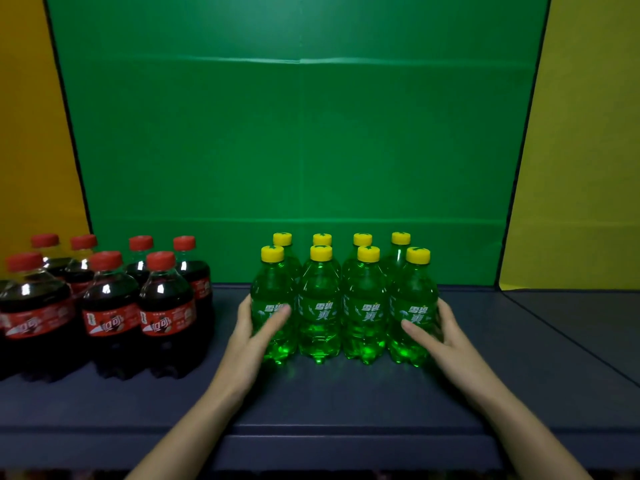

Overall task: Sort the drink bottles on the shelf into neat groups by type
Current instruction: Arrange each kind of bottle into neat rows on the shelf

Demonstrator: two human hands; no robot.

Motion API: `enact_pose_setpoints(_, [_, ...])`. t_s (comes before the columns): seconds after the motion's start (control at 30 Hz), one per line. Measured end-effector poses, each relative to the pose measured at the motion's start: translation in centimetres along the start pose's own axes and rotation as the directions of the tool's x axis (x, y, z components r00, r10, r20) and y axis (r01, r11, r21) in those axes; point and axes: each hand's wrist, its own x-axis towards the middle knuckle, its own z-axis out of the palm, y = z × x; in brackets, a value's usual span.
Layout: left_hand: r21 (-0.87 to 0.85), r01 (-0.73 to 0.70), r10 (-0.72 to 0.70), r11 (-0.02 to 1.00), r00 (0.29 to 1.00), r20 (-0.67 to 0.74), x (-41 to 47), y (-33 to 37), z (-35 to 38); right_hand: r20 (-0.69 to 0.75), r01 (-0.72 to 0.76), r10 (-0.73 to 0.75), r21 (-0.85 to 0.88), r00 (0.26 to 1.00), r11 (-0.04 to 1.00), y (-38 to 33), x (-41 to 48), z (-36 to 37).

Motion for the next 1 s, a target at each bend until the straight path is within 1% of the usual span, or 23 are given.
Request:
enact_pose_setpoints(0.07, [0.096, -0.053, 0.052, 0.994, 0.999, 0.008, -0.2, -0.1, 0.2, 0.015, -0.002, 0.002, -0.023, 1.000, 1.000, 0.2, 0.0, 0.0])
enact_pose_setpoints(0.13, [0.135, -0.086, 0.083, 0.987, 0.996, 0.025, -0.2, -0.2, 0.0, 0.024, -0.005, 0.006, -0.031, 1.000, 0.999, 0.3, 0.1, 0.0])
enact_pose_setpoints(0.2, [0.164, -0.086, 0.082, 0.983, 0.996, 0.027, -0.5, 0.1, -0.1, 0.004, -0.008, 0.008, -0.052, 1.000, 0.999, 0.5, 0.0, 0.0])
enact_pose_setpoints(0.23, [0.180, -0.079, 0.075, 0.981, 0.997, 0.026, -0.7, 0.3, -0.2, -0.037, -0.011, 0.009, -0.081, 0.999, 0.997, 0.5, -0.1, 0.1])
enact_pose_setpoints(0.27, [0.196, -0.080, 0.077, 0.977, 0.997, 0.021, -1.1, 0.5, -0.3, -0.107, -0.005, -0.008, -0.116, 0.994, 0.993, 0.6, -0.2, 0.1])
enact_pose_setpoints(0.3, [0.226, -0.083, 0.084, 0.971, 0.996, 0.006, -1.7, 0.7, -0.6, -0.202, 0.018, -0.050, -0.154, 0.978, 0.988, 0.6, -0.5, 0.1])
enact_pose_setpoints(0.33, [0.259, -0.104, 0.114, 0.960, 0.993, -0.023, -2.1, 0.6, -1.3, -0.306, 0.054, -0.115, -0.199, 0.945, 0.979, 0.5, -0.7, 0.0])
enact_pose_setpoints(0.37, [0.310, -0.143, 0.168, 0.940, 0.984, -0.055, -2.7, 0.5, -2.0, -0.398, 0.095, -0.194, -0.255, 0.897, 0.962, 0.2, -1.1, 0.0])
enact_pose_setpoints(0.4, [0.366, -0.188, 0.235, 0.911, 0.968, -0.087, -3.3, 0.5, -2.8, -0.450, 0.144, -0.274, -0.301, 0.850, 0.943, -0.3, -1.5, 0.0])
enact_pose_setpoints(0.43, [0.408, -0.245, 0.315, 0.880, 0.942, -0.114, -4.0, 0.8, -3.6, -0.458, 0.191, -0.325, -0.314, 0.827, 0.930, -0.8, -1.9, 0.2])
enact_pose_setpoints(0.47, [0.450, -0.294, 0.391, 0.843, 0.910, -0.139, -4.6, 1.0, -4.5, -0.438, 0.237, -0.356, -0.303, 0.826, 0.923, -1.3, -2.2, 0.7])
enact_pose_setpoints(0.5, [0.483, -0.323, 0.446, 0.814, 0.880, -0.164, -5.2, 1.4, -5.3, -0.399, 0.269, -0.369, -0.284, 0.840, 0.920, -1.9, -2.5, 1.4])
enact_pose_setpoints(0.6, [0.557, -0.336, 0.530, 0.759, 0.817, -0.228, -6.2, 2.2, -8.6, -0.262, 0.332, -0.387, -0.230, 0.884, 0.915, -3.4, -2.8, 4.3])
enact_pose_setpoints(0.73, [0.617, -0.270, 0.546, 0.739, 0.777, -0.313, -6.5, 1.7, -14.3, -0.121, 0.387, -0.410, -0.176, 0.904, 0.905, -5.0, -2.9, 9.5])
enact_pose_setpoints(0.87, [0.691, -0.214, 0.581, 0.691, 0.734, -0.353, -5.9, 1.1, -20.8, -0.011, 0.379, -0.384, -0.131, 0.923, 0.916, -6.2, -2.8, 15.8])
enact_pose_setpoints(0.97, [0.711, -0.140, 0.560, 0.689, 0.725, -0.400, -4.9, 0.6, -25.6, 0.025, 0.351, -0.351, -0.123, 0.936, 0.928, -6.6, -2.1, 20.5])
enact_pose_setpoints(1.0, [0.707, -0.111, 0.537, 0.699, 0.734, -0.416, -4.5, 0.4, -27.1, 0.030, 0.333, -0.332, -0.115, 0.943, 0.936, -6.7, -1.8, 22.0])
